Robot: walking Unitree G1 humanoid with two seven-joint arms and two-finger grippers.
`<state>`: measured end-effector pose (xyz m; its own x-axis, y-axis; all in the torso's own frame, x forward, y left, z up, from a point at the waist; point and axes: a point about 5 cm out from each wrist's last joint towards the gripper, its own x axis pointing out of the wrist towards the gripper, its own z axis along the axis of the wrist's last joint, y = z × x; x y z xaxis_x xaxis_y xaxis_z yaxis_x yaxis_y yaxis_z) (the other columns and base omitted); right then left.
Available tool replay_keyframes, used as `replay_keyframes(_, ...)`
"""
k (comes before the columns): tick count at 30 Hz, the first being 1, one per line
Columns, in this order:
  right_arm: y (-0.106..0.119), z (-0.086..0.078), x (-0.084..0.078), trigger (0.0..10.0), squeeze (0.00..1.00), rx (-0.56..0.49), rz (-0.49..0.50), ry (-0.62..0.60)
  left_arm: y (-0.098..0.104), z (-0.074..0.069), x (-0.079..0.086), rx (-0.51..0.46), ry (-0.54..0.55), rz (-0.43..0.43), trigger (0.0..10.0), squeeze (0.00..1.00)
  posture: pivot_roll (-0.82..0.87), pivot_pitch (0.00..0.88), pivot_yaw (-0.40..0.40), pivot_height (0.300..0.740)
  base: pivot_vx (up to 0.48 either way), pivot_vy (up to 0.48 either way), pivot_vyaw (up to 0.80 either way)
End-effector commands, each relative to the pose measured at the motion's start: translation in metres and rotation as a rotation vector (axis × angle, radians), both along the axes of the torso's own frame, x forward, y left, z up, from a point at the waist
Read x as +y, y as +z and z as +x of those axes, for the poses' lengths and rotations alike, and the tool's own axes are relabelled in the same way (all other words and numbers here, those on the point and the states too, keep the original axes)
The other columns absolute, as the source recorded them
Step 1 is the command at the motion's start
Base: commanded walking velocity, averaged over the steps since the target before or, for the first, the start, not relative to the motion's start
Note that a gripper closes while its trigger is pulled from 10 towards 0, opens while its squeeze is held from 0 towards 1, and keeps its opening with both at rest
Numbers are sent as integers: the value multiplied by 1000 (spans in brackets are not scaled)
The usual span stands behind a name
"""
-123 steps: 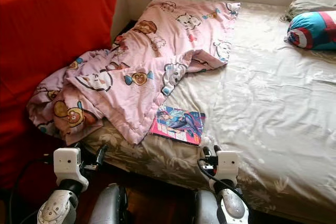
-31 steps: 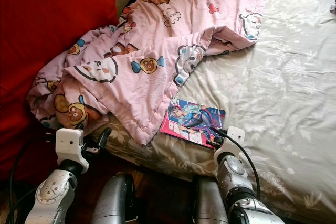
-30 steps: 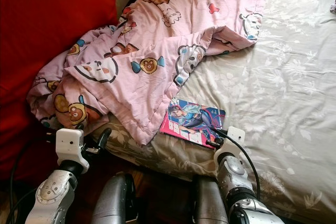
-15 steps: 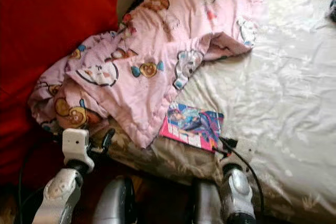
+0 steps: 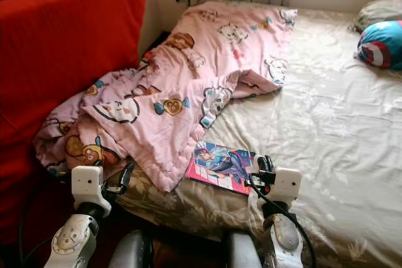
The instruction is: Clean up the room
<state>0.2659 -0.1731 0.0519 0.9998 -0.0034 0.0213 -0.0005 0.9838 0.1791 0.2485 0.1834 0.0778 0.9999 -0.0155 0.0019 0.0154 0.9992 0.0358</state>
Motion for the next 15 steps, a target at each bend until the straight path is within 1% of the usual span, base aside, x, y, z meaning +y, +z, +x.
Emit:
replay_keyframes(1,2,-2,-1,10000,0,7,-3,0,-3,-3,6,6,24,6,10000,0,-67,49,13,629,0,0,0)
replay_keyframes(4,-1,-2,-3,10000,0,24,-5,-5,-5,-5,9,13,42,1,10000,0,-63,61,11,639,0,0,0)
replay_keyframes(5,-8,-4,-5,10000,0,62,-11,-10,-9,-8,13,30,76,-17,10000,0,-62,75,7,649,0,0,0)
replay_keyframes(6,-8,-4,-5,10000,0,62,-11,-10,-9,-8,13,30,76,-17,10000,0,-62,75,7,649,0,0,0)
replay_keyframes(8,-17,-9,-6,10000,0,105,-9,-8,-17,-11,17,62,101,-43,10000,0,-62,75,7,664,0,0,0)
replay_keyframes(9,-17,-9,-6,10000,0,105,-9,-8,-17,-11,17,62,101,-43,10000,0,-62,75,7,664,0,0,0)
replay_keyframes(10,-23,-13,-6,10000,0,124,-3,-8,-23,-13,19,87,108,-60,10000,0,-56,80,8,674,0,0,0)
replay_keyframes(15,-37,-23,-7,10000,0,187,-6,-18,-33,-16,21,131,102,-66,10000,0,-58,86,16,699,0,0,0)
